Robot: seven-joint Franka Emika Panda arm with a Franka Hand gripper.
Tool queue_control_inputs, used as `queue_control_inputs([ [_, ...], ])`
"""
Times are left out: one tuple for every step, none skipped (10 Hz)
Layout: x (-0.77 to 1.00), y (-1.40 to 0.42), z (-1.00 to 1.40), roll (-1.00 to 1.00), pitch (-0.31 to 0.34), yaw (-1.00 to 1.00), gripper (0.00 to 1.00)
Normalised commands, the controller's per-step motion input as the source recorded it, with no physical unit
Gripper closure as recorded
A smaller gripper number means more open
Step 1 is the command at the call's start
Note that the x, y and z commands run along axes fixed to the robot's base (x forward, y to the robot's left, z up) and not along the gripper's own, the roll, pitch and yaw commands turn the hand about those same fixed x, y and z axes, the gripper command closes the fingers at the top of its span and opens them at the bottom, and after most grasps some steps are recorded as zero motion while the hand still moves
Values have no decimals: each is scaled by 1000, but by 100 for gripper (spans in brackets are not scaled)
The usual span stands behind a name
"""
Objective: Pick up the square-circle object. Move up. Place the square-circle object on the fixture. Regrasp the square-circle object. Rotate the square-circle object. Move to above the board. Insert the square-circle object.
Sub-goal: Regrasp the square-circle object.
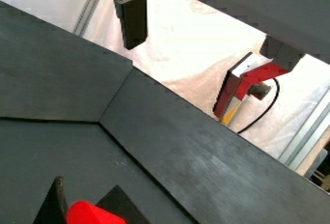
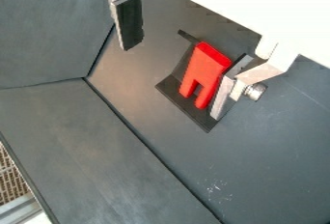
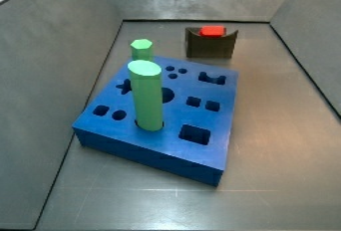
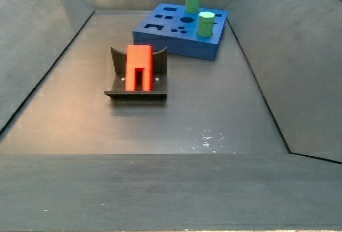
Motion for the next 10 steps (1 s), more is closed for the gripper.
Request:
queue_control_inputs([
  [273, -56, -26, 168, 14, 207, 0],
  [266, -57, -28, 168, 9, 183, 0],
  [265, -53, -29, 168, 10, 154, 0],
  [264, -50, -29, 167, 12, 131, 0],
  [260, -48, -32, 163, 17, 112, 0],
  [256, -47, -35, 158, 23, 103, 0],
  [248, -47, -37, 150, 33, 93, 0],
  [245, -47, -38, 146, 37, 91, 0],
  [241, -46, -40, 142, 43, 90, 0],
  [237, -46, -42, 138, 47, 91, 0],
])
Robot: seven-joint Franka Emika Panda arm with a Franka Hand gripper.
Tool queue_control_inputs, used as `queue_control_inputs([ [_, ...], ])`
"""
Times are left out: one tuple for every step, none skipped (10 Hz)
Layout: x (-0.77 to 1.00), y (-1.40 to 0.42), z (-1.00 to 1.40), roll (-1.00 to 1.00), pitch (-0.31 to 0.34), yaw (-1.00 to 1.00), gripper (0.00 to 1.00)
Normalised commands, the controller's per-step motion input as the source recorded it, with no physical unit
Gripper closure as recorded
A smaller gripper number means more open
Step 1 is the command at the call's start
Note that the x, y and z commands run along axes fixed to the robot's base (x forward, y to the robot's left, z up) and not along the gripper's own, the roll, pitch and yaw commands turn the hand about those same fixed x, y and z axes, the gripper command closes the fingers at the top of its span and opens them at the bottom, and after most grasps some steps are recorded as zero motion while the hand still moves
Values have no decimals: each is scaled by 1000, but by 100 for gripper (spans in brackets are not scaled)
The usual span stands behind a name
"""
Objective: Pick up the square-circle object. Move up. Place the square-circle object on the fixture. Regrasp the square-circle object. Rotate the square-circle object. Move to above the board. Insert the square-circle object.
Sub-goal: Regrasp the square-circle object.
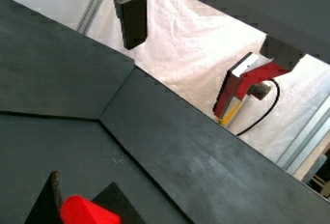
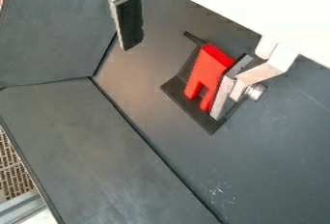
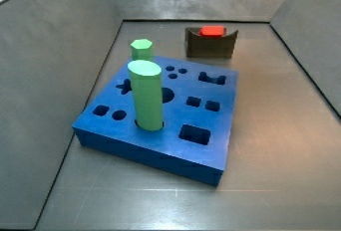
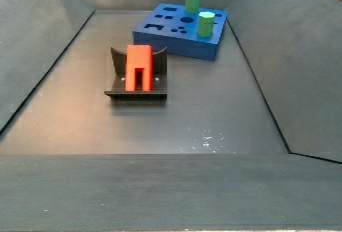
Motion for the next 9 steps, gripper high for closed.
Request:
queue_control_inputs([
  [234, -45, -43, 135, 52, 92, 0],
  [229, -45, -43, 130, 58, 95, 0],
  [226, -44, -41, 127, 62, 97, 0],
  [225, -44, -40, 126, 63, 98, 0],
  [224, -43, -39, 125, 64, 99, 0],
  [223, -43, -38, 125, 65, 99, 0],
  [222, -42, -37, 124, 66, 100, 0],
  [222, -42, -37, 124, 66, 100, 0],
  [222, -42, -37, 124, 66, 100, 0],
])
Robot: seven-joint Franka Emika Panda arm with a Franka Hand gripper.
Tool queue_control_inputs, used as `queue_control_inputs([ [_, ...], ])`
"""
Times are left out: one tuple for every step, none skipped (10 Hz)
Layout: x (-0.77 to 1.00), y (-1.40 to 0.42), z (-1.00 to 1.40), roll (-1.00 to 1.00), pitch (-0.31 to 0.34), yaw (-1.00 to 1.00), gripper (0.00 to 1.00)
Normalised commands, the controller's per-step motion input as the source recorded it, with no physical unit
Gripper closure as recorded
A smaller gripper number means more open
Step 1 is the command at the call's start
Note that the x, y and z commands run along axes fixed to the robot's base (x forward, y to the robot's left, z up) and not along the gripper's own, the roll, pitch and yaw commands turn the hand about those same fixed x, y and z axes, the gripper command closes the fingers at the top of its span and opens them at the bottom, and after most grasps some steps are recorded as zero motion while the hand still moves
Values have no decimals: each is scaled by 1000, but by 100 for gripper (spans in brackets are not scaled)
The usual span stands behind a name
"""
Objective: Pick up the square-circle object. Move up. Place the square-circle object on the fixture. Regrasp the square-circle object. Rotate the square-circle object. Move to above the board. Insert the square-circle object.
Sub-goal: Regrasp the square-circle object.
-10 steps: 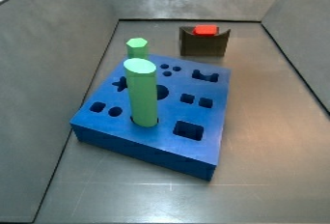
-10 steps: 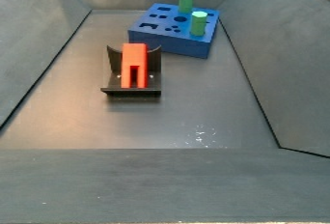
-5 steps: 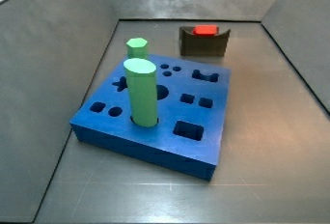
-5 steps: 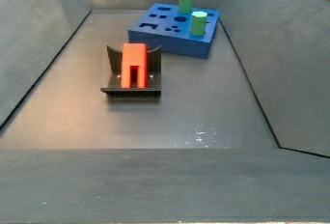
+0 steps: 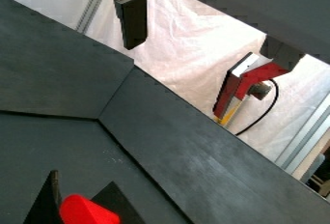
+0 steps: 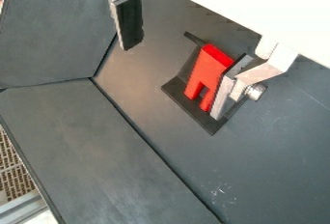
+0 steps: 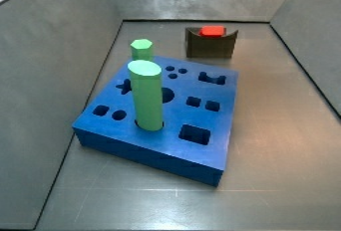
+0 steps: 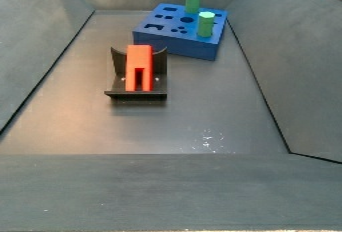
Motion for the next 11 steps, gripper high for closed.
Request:
queue_control_inputs([
  [222, -42, -37, 124, 66, 100, 0],
  [222, -42, -37, 124, 66, 100, 0],
  [222, -42, -37, 124, 67, 100, 0],
  [221, -42, -37, 124, 67, 101, 0],
  [221, -42, -37, 124, 67, 101, 0],
  [221, -41, -36, 124, 67, 101, 0],
  [221, -41, -36, 124, 67, 101, 0],
  [221, -41, -36, 124, 67, 101, 0],
  [88, 70, -1000, 131, -46, 72, 0],
  [88, 71, -1000, 136, -48, 76, 0],
  [87, 63, -1000, 124, -47, 69, 0],
])
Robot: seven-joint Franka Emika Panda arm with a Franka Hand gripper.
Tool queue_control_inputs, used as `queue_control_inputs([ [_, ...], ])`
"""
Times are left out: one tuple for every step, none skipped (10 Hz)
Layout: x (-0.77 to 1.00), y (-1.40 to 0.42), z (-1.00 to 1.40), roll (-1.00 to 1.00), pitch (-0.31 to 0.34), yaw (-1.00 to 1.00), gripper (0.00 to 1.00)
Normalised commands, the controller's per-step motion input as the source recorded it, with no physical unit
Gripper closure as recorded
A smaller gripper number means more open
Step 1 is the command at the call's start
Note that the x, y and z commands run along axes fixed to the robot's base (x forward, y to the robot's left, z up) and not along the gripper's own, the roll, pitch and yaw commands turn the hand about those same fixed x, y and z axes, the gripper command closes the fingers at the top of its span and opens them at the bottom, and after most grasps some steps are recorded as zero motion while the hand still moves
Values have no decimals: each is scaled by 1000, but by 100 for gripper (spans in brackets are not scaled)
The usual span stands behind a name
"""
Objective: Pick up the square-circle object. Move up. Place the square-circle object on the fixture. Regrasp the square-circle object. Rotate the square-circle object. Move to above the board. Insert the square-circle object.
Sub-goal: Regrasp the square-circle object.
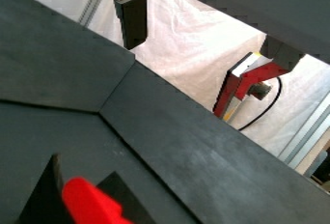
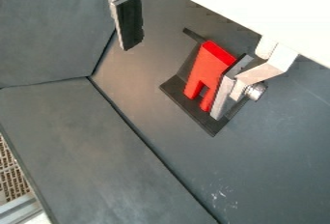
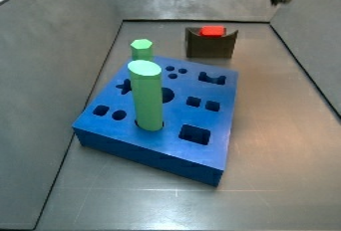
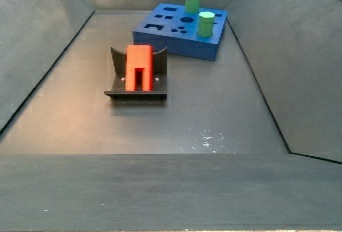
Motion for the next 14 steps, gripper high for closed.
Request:
queue_control_inputs([
  [85, 54, -1000, 96, -35, 48, 0],
  [91, 50, -1000, 77, -36, 38, 0],
  [96, 45, -1000, 66, -34, 30, 0],
  [106, 39, -1000, 56, -31, 26, 0],
  [112, 36, -1000, 49, -25, 24, 0],
  [120, 30, -1000, 47, -18, 22, 0],
  [124, 26, -1000, 50, -13, 21, 0],
  [129, 17, -1000, 55, -3, 25, 0],
  [136, 13, -1000, 57, 0, 27, 0],
  [121, 1, -818, 55, 9, 32, 0],
  [102, -6, -684, 59, 9, 38, 0],
  [91, -9, -551, 66, 4, 43, 0],
  [87, -11, -378, 66, 6, 51, 0],
  [85, -11, -250, 66, 7, 50, 0],
])
